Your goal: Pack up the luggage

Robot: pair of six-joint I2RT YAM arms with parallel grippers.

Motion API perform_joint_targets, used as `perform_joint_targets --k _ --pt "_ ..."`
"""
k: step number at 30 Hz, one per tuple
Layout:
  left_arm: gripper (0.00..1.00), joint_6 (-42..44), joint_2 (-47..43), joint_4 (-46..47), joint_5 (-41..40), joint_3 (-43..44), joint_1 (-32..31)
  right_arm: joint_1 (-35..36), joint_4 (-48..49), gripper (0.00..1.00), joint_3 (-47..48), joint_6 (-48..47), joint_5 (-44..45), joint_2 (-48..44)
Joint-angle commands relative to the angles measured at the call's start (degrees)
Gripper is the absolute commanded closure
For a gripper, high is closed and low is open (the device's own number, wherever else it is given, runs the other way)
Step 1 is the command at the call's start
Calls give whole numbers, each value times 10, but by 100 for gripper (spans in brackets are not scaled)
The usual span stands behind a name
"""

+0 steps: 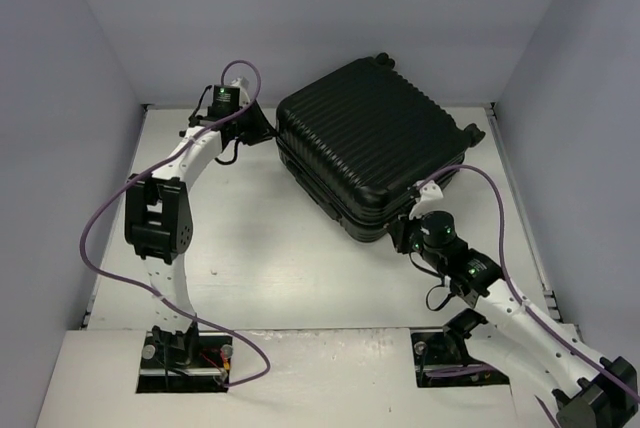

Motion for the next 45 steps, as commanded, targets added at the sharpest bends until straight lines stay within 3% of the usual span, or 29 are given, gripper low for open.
perform_joint_targets --k 1,12,16,22,29,35,45 --pt "81 1 -25 60 26 23 -16 26 43 100 3 29 -58 0" --pt "81 3 -49 98 21 -65 -80 157 125 100 -6 26 -25 63" --pt "81 -11 -71 127 17 -116 -116 172 189 100 11 12 18 105" --pt "82 -15 -101 131 2 -163 -151 188 212 100 52 -22 52 163" --pt "82 -64 -143 90 -77 -239 -152 190 218 100 23 -8 63 123" --pt "82 -118 -127 83 -83 -252 -151 190 214 100 10 -2 67 104" --pt "82 -184 -124 205 -64 -292 -151 192 211 100 8 -7 61 101"
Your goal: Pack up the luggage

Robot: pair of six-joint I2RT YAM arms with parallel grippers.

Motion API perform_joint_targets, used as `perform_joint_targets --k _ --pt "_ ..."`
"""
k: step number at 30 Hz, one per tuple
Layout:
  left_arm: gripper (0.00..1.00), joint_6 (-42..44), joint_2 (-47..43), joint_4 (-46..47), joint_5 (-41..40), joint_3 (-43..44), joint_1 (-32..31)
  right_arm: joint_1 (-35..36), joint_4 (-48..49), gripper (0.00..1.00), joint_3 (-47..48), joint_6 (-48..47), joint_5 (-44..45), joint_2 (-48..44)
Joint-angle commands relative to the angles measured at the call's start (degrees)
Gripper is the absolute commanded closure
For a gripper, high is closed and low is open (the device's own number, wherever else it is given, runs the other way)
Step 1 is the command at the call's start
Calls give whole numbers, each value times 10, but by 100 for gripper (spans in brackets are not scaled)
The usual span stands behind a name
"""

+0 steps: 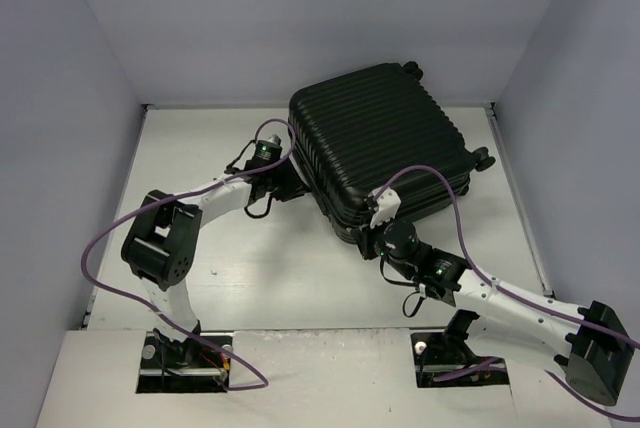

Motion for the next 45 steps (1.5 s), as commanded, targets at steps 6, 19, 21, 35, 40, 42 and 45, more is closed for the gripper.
perform_joint_targets --k 6,19,21,35,40,42,45 --pt "81 -69 -38 164 1 -51 2 14 46 100 7 5 -15 -22" --pt "76 -89 -70 223 -6 -78 4 15 36 100 8 -2 -16 -32" --pt "76 -96 -69 242 -3 -85 5 14 36 100 8 -2 -15 -31" --pt "73 -110 -71 286 7 -94 7 14 32 100 16 -5 -20 -25" --pt "74 -109 -60 289 12 -92 8 15 33 100 15 -2 -20 -23" --pt "73 -124 -56 316 17 -98 9 14 32 100 16 -4 -20 -20" --pt "74 -134 -64 350 19 -110 9 14 32 100 18 -5 -22 -17"
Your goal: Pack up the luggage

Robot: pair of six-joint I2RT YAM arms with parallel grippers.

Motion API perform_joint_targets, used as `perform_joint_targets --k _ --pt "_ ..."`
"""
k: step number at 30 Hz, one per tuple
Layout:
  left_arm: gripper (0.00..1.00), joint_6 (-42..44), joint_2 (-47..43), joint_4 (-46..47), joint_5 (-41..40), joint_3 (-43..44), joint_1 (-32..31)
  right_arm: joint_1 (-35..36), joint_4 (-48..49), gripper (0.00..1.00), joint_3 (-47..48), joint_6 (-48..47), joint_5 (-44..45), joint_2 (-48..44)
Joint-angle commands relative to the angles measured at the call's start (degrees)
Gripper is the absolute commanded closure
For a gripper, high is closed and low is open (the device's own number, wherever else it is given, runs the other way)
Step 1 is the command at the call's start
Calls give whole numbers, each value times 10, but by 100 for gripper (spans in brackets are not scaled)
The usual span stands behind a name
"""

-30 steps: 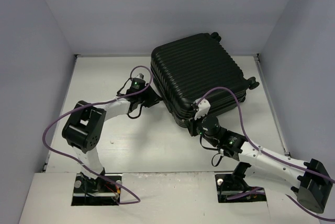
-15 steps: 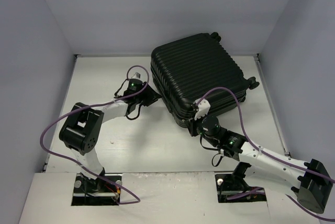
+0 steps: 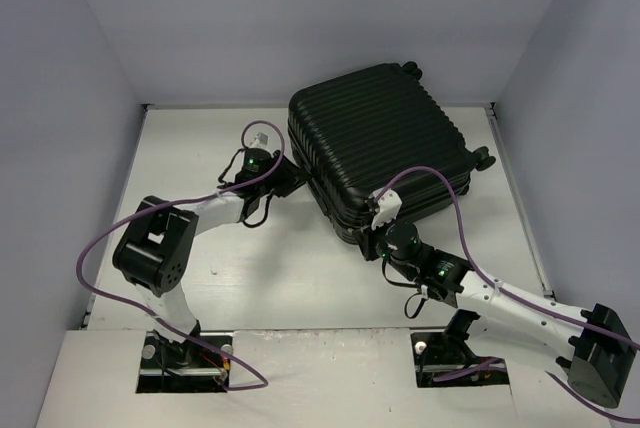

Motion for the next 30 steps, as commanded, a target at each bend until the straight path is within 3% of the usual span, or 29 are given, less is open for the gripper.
perform_joint_targets --k 1,4,6,21,27,30 --pt "74 -24 -33 111 24 14 -7 14 42 100 21 7 -22 -6" --pt "74 -28 -45 123 24 9 -6 13 41 100 22 6 -22 -6" --pt "73 -17 -49 75 21 31 -6 14 41 100 22 8 -22 -7" --pt "75 -17 58 27 23 50 -7 20 52 100 40 -4 -29 21" --pt "95 -7 85 28 22 84 -17 34 74 100 59 -19 -15 49" --pt "99 -8 88 37 24 89 -25 47 90 100 72 -27 -6 66"
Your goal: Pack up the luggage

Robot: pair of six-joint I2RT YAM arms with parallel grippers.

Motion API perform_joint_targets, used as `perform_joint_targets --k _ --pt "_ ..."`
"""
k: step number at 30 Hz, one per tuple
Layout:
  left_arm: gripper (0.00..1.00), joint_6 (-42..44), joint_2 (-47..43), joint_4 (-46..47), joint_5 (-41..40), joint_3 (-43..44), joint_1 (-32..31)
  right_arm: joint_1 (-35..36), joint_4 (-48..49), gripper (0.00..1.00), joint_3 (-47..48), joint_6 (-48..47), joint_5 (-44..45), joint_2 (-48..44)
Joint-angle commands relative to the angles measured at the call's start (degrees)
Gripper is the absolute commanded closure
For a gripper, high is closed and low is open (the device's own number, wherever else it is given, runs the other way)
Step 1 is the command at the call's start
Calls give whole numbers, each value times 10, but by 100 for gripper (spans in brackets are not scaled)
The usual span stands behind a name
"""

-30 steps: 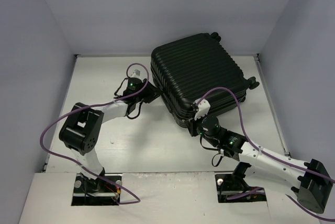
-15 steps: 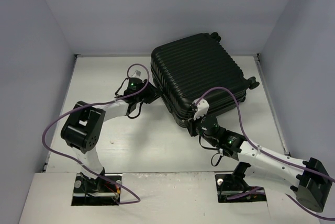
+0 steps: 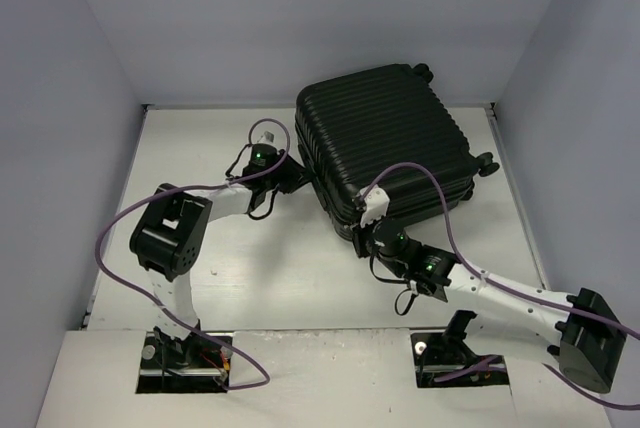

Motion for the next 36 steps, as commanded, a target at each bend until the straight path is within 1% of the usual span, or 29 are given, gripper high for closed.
perform_joint_targets --k 1,8,15,22,25,30,36 --pt "99 10 10 39 -5 26 -28 34 86 100 47 -4 -25 23" --pt "100 -1 -5 86 -9 -9 -46 79 121 100 83 -19 38 81" --pt "100 -2 -24 108 -10 -44 -75 98 182 100 107 -31 77 136" --pt "100 10 -48 123 0 -84 -100 101 210 100 169 -63 102 209" --pt "100 10 -71 137 0 -120 -107 99 230 100 206 -88 109 253" --pt "100 -3 -104 158 -2 -175 -112 86 256 100 242 -101 113 301" --pt "100 -2 -200 134 -34 -239 -139 65 262 100 268 -89 91 334"
